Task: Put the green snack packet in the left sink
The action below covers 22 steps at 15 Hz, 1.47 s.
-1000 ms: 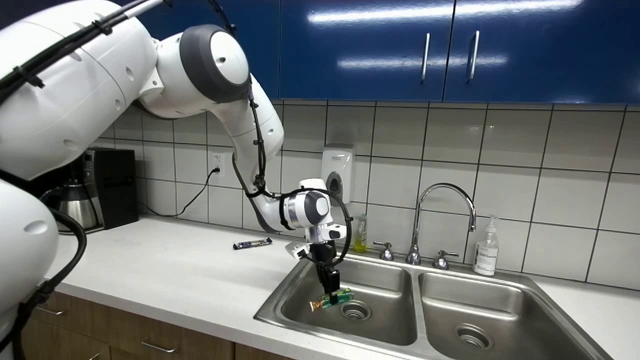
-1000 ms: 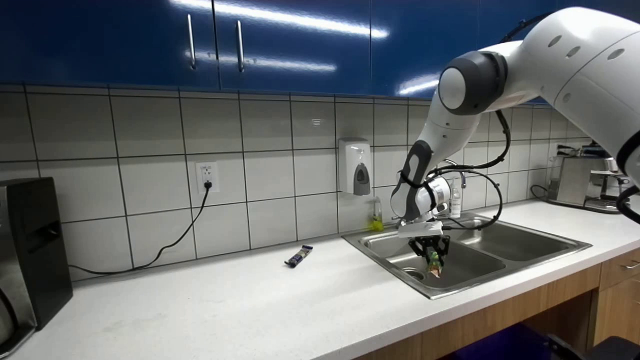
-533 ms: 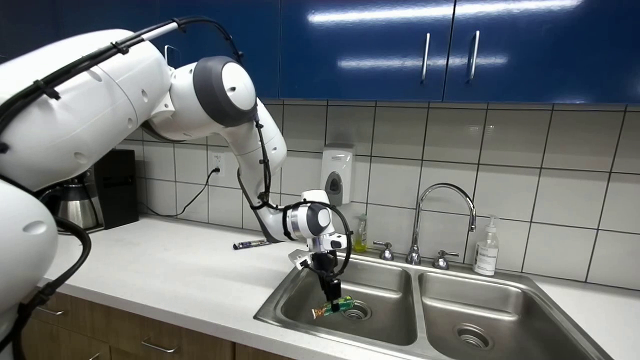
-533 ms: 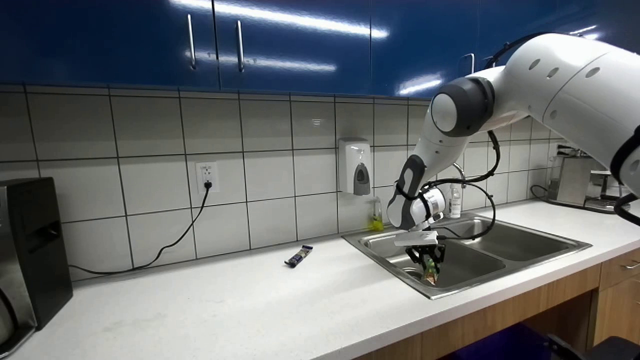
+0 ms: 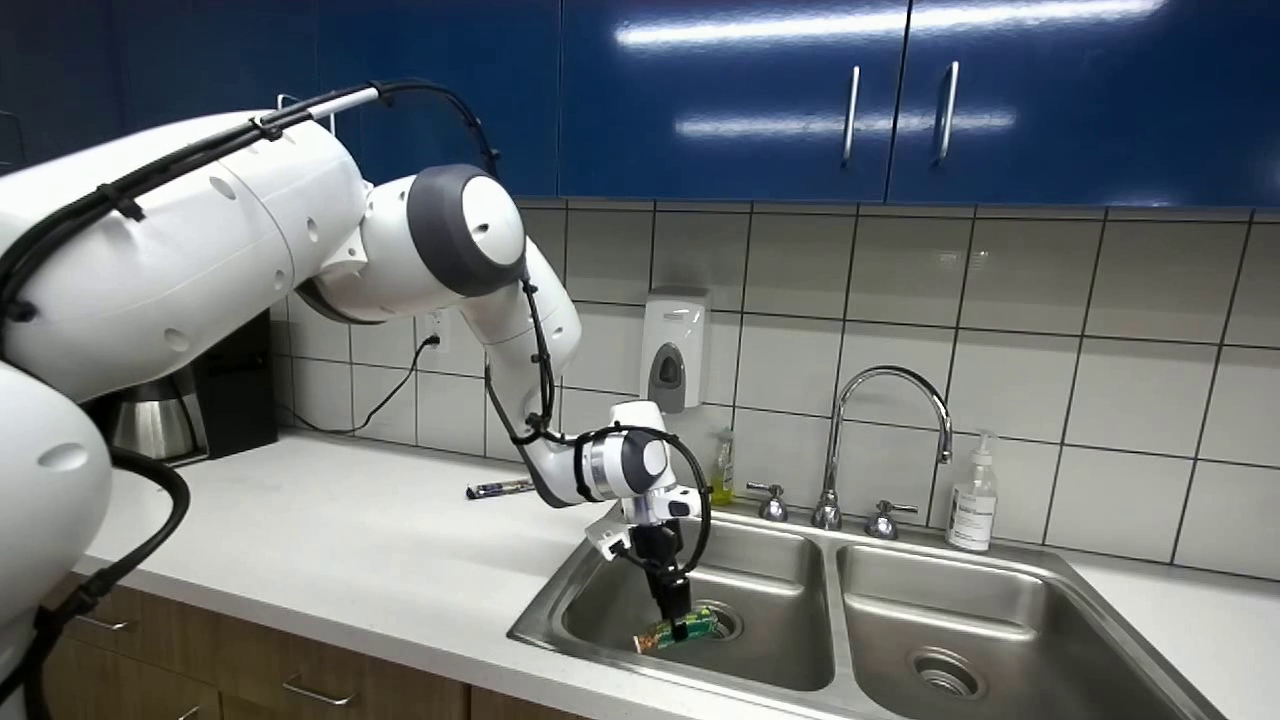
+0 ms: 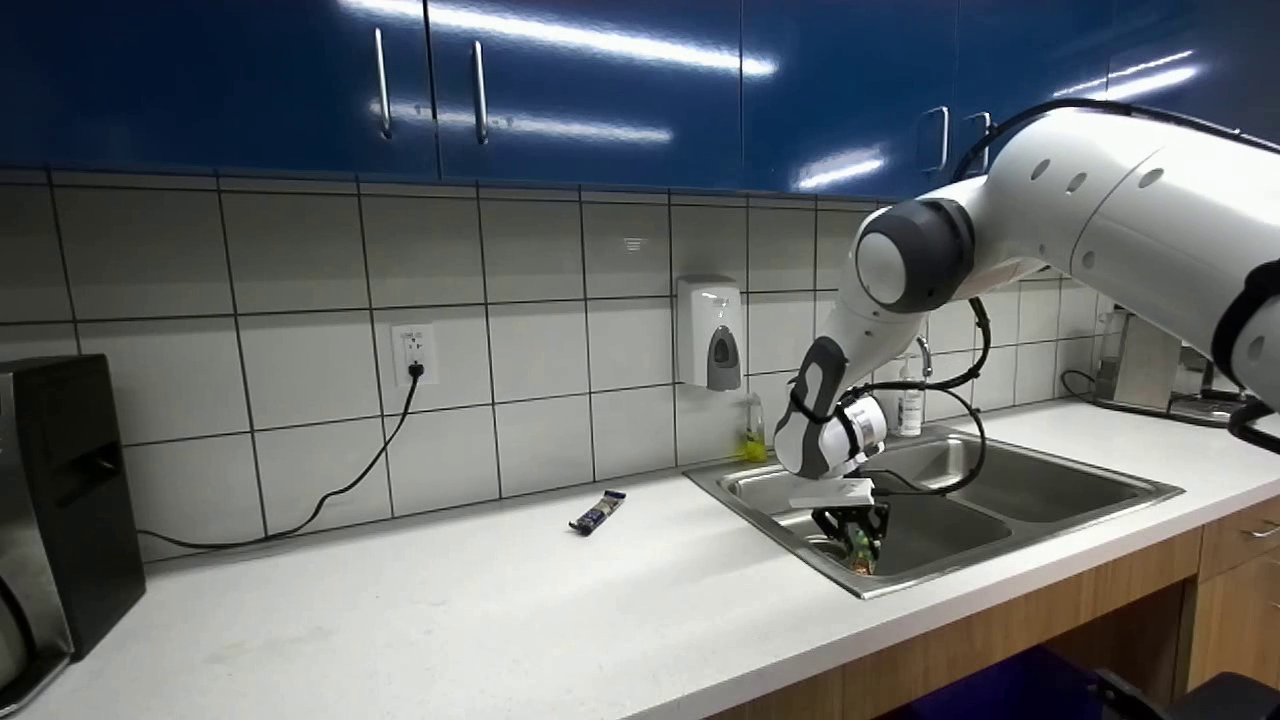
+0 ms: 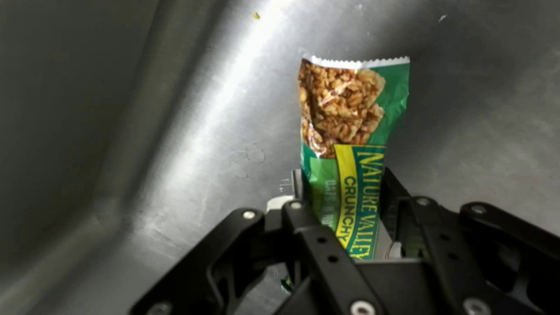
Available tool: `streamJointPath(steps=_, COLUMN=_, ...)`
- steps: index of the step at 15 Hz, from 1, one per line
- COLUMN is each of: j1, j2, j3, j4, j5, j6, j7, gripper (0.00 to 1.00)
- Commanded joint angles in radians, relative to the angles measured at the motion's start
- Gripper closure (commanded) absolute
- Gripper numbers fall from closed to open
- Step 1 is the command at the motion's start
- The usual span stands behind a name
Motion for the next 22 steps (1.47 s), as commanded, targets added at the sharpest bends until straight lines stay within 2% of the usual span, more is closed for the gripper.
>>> streamJointPath(steps=1, j1=-0.020, j2=0.060, j3=0.003, j4=0.083, j5=0.024, j6=-0.031, j7=-0.020, gripper=0.84)
streamJointPath(steps=11, j1=-0.027, j2=0.133, j3=-0.002, j4=0.159, j5=0.039, j6=-0.049, j7=-0.022, gripper=0.84)
streamJointPath(steps=12, j1=-0.028, j2=0.136, j3=-0.003, j4=0.164, j5=0.039, j6=-0.053, j7=-0.021, gripper=0.79)
streamJointPath(steps=13, j1=-0.028, j2=0.139, j3=-0.003, j4=0.167, j5=0.038, j6=-0.056, j7=-0.022, gripper=0.34)
streamJointPath(steps=14, j1=-0.029, j2=0.141, j3=-0.003, j4=0.170, j5=0.038, j6=-0.058, j7=-0.022, gripper=0.34)
streamJointPath(steps=18, j1=-0.022, j2=0.130, j3=-0.011, j4=0.163, j5=0.032, j6=-0.069, j7=-0.019, gripper=0.05)
streamJointPath(steps=19, j1=-0.017, j2=0.120, j3=-0.014, j4=0.155, j5=0.030, j6=-0.068, j7=-0.016, gripper=0.00)
streamJointPath(steps=22, j1=0.012, j2=0.083, j3=-0.037, j4=0.115, j5=0.016, j6=-0.062, j7=0.000, gripper=0.00)
